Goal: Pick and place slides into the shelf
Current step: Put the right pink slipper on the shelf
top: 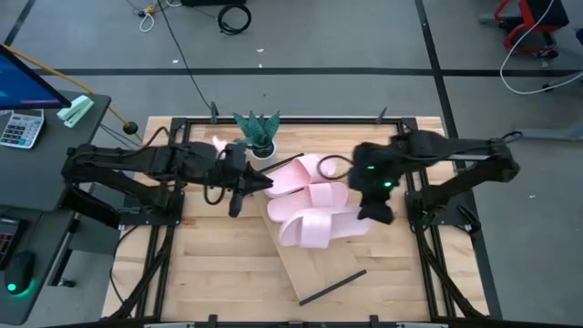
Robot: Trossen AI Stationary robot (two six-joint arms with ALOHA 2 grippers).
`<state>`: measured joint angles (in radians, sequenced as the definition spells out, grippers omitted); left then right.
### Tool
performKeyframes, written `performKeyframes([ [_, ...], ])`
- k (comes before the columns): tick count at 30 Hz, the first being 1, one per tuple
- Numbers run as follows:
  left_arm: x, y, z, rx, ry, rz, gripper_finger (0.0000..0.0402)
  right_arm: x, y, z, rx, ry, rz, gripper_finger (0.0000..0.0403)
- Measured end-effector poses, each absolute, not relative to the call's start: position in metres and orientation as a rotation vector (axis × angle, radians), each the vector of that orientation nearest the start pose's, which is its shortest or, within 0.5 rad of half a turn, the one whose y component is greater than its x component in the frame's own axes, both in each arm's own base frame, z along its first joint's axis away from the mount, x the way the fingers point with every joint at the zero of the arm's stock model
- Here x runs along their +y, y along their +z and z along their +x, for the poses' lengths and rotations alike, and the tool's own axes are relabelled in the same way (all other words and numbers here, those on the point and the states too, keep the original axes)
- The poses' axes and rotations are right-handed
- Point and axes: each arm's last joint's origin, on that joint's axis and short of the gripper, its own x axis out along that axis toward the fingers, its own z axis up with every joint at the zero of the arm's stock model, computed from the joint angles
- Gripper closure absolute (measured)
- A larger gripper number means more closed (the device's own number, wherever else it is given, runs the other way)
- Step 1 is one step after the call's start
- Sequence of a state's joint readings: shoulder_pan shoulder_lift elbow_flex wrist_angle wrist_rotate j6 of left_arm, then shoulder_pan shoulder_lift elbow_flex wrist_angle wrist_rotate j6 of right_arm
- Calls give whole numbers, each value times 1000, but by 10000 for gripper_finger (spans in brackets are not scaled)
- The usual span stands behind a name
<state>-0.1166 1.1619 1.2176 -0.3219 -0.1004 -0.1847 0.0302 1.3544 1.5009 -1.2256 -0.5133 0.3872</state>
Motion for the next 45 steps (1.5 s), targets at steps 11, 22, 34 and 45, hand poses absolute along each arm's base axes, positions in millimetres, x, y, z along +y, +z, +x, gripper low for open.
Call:
performKeyframes([
  [11,-19,430,194,87,22,-81,355,16,335,300,1169,378,639,340],
  [22,-15,441,168,24,48,-78,358,15,313,317,1214,354,561,340],
  [34,-15,437,168,63,51,-76,365,31,313,315,1233,351,468,340],
  [45,-15,437,168,66,51,-75,363,42,313,313,1247,358,466,340],
])
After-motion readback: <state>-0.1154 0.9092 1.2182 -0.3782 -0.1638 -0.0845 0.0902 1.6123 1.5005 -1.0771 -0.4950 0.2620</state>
